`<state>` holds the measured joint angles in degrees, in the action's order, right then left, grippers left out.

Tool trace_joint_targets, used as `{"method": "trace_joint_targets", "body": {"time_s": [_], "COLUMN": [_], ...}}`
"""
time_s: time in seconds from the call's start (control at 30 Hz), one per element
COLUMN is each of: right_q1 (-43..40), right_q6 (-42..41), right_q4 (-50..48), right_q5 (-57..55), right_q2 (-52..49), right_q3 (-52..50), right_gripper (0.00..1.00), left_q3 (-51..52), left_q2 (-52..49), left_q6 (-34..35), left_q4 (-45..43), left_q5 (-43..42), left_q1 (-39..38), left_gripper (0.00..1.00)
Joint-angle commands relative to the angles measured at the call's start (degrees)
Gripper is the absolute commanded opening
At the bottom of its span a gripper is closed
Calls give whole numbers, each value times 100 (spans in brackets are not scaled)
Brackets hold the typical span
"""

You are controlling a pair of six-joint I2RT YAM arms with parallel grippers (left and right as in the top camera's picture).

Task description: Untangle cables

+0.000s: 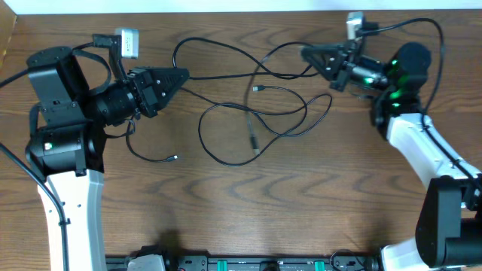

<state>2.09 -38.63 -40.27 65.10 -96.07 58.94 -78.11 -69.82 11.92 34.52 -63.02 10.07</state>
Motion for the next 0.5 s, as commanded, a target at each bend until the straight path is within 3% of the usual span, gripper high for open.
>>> {"method": "trace_joint_targets", "body": {"time_s": [0.0,0.27,0.47], "right_q1": [-625,-1016,-940], "right_q6": [-400,-81,166], "right_q4": [704,2544,2745], "right_q5": [-219,-538,-431], "right_q2": [-15,-15,-15], "right_q3": [-9,-13,-13], "right_gripper": [1,1,1], "left_q3": [0,0,0], "left_q2": [52,52,52], "left_q6": [-225,-249,-249], "left_q4": [44,61,63], "left_q5": [402,568,568], "left_q1": [282,295,295], "left_gripper": [8,7,8]}}
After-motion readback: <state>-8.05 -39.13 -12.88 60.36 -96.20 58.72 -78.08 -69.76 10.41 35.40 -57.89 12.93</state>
